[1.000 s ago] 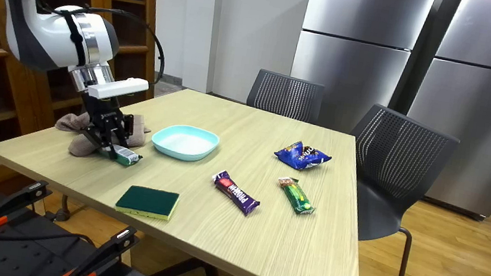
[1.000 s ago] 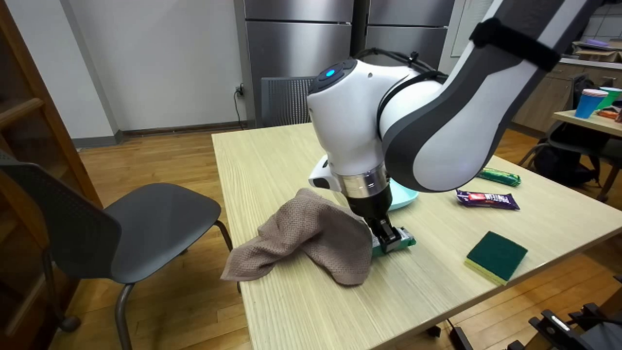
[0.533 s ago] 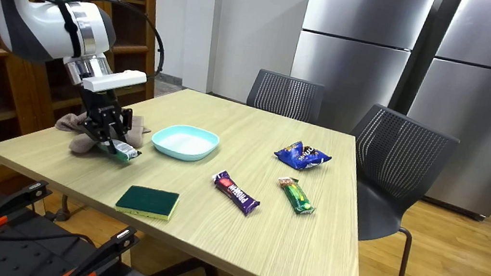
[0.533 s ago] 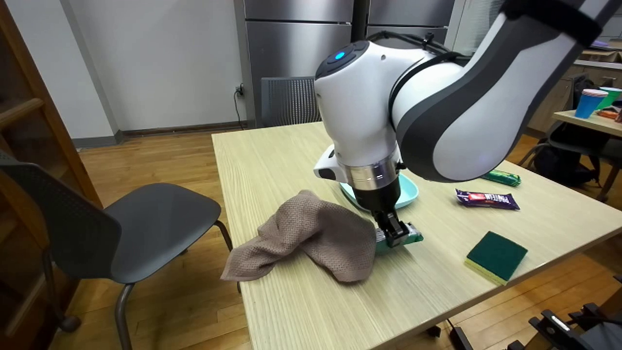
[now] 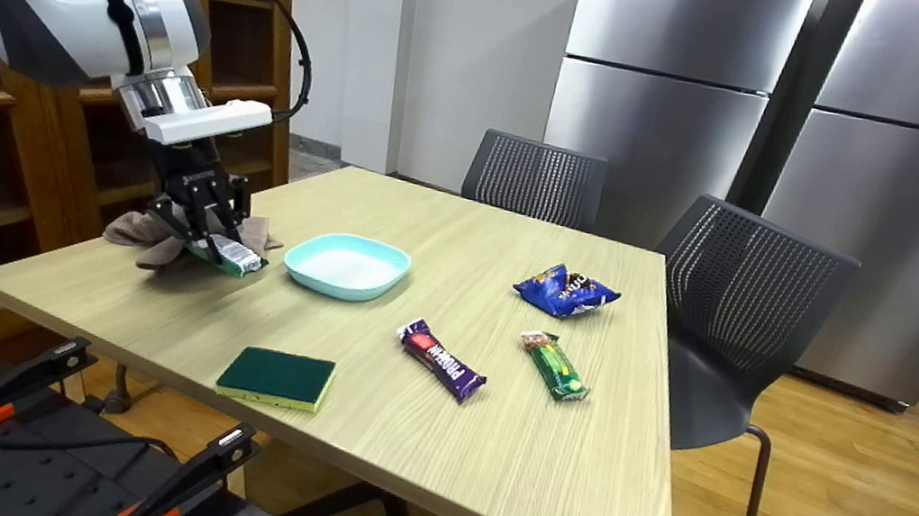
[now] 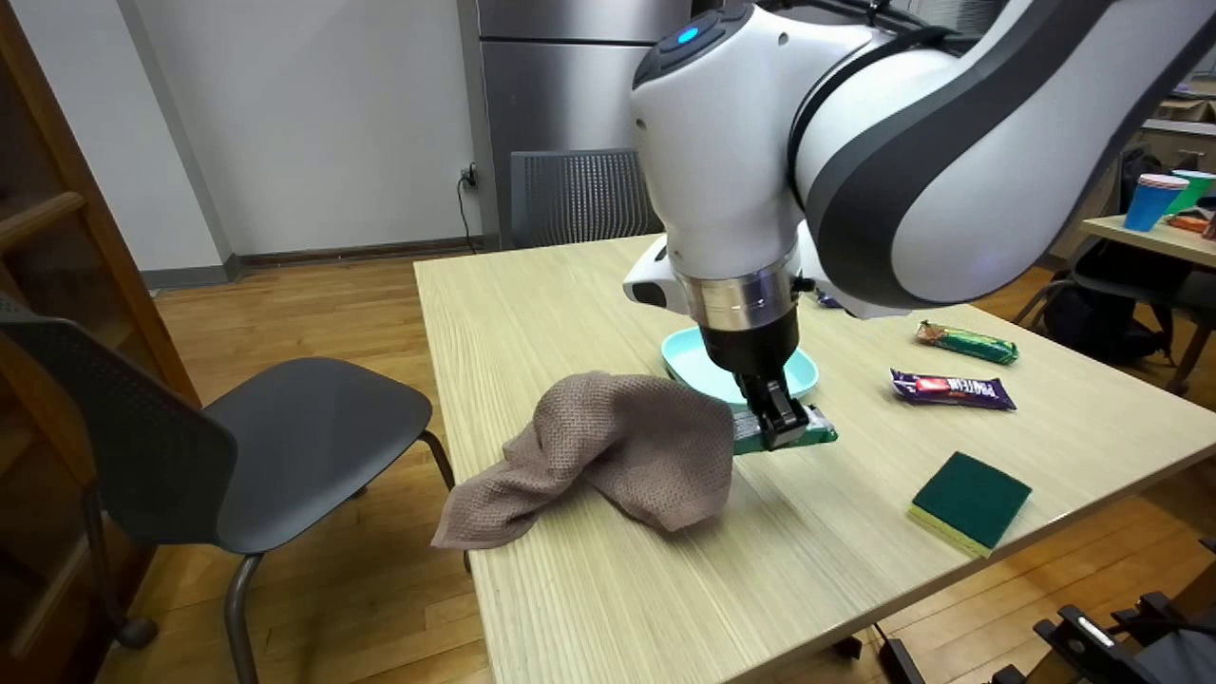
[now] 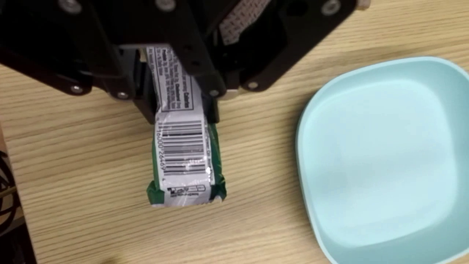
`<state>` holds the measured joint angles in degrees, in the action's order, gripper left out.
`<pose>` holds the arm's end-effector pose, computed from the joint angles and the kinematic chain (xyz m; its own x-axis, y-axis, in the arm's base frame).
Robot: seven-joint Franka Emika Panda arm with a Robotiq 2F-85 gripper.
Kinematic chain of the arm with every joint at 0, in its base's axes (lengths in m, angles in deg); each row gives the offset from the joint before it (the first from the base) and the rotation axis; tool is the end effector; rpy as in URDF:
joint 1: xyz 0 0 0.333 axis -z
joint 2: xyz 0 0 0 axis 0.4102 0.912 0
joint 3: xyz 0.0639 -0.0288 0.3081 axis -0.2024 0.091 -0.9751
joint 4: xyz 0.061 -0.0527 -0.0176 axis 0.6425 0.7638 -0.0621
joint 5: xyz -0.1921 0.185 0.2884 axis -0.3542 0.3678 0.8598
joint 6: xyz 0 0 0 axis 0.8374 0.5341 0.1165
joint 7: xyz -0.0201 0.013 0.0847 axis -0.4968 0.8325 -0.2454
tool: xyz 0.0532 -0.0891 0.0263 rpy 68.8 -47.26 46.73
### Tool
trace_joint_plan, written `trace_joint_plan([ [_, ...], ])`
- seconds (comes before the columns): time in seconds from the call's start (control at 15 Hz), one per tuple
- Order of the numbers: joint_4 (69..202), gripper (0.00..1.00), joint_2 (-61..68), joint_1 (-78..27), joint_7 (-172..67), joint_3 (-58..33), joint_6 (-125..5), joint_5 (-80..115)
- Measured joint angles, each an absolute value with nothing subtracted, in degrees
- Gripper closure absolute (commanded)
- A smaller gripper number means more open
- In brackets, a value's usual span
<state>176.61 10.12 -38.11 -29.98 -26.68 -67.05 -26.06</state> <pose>0.4379 0.2063 0.1483 0.1575 0.9142 -0.3733 0.9844 -0.1154 0.1329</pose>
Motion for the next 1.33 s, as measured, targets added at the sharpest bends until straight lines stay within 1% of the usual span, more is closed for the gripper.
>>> trace_joint_plan([
  [0.53,173.9,0.91,7.3,-35.7,-30.5,-23.5,-64.4,-25.4],
  [1.07,167.3,0.91,7.9,-31.4,-28.9,-21.4,-63.7,-22.8],
  [1.33,164.3,0.91,10.4,-30.8,-28.6,-20.8,-62.6,-20.4],
])
